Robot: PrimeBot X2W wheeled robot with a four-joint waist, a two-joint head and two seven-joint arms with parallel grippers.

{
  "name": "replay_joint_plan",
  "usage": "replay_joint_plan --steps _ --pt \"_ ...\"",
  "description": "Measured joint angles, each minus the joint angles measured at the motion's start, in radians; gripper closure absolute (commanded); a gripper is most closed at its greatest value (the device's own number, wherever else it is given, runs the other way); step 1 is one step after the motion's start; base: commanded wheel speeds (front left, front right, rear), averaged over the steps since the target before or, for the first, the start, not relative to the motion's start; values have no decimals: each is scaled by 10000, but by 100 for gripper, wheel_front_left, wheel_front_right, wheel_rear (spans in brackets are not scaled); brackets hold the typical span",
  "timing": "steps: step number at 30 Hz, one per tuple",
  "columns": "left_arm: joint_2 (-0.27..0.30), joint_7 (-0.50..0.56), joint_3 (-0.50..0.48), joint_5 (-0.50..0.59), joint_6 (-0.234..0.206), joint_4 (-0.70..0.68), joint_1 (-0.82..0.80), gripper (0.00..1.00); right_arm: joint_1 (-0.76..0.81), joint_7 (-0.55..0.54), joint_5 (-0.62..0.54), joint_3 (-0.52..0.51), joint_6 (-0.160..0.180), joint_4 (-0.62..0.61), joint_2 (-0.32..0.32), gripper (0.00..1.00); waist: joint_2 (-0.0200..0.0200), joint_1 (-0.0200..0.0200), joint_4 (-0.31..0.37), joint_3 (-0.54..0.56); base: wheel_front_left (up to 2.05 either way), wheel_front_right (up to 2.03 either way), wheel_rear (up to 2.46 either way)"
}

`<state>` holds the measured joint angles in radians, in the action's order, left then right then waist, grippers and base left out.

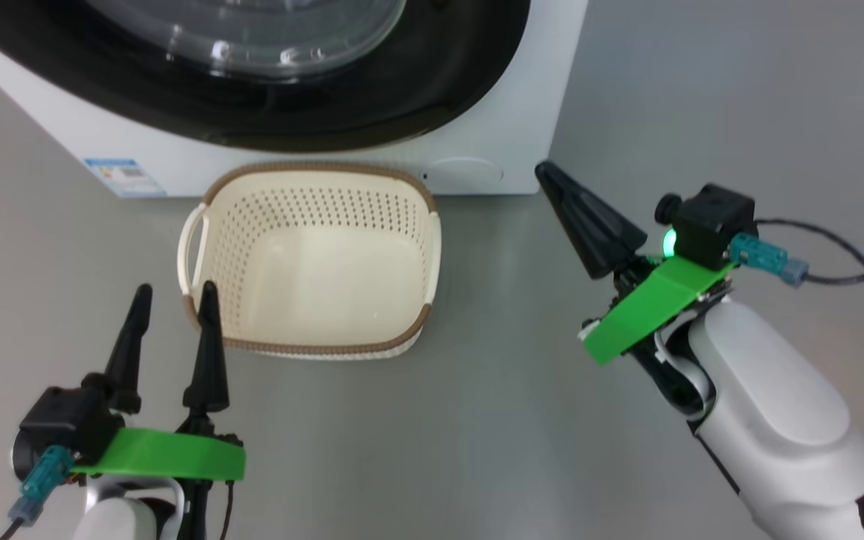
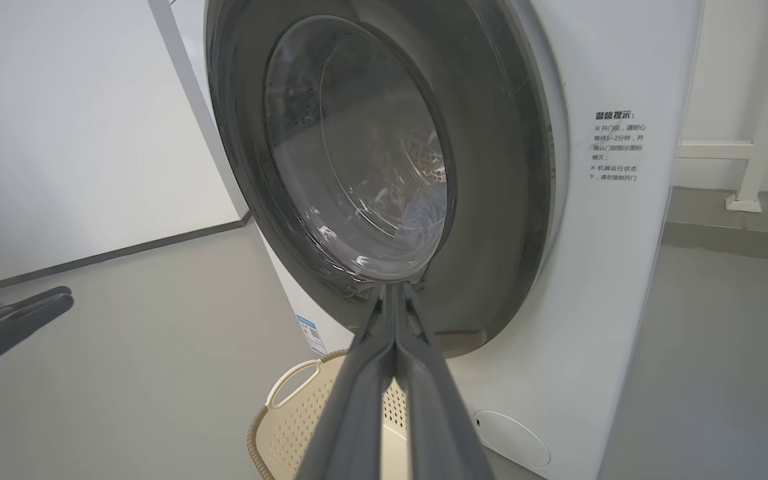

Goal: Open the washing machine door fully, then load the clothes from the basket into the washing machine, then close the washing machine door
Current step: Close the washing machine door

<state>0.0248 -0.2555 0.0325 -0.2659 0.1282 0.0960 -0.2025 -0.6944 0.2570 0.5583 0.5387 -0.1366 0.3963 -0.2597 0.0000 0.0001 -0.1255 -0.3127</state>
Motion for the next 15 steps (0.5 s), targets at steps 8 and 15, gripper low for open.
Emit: replay_joint_plan --steps 8,15 --pt "27 0 -422 151 0 -94 475 0 936 0 -169 -405 0 -92 194 0 0 0 366 666 0 0 0" --pt "40 0 -558 359 0 -176 829 0 1808 0 -525 -1127 0 -470 305 0 0 -1 709 1105 0 0 0"
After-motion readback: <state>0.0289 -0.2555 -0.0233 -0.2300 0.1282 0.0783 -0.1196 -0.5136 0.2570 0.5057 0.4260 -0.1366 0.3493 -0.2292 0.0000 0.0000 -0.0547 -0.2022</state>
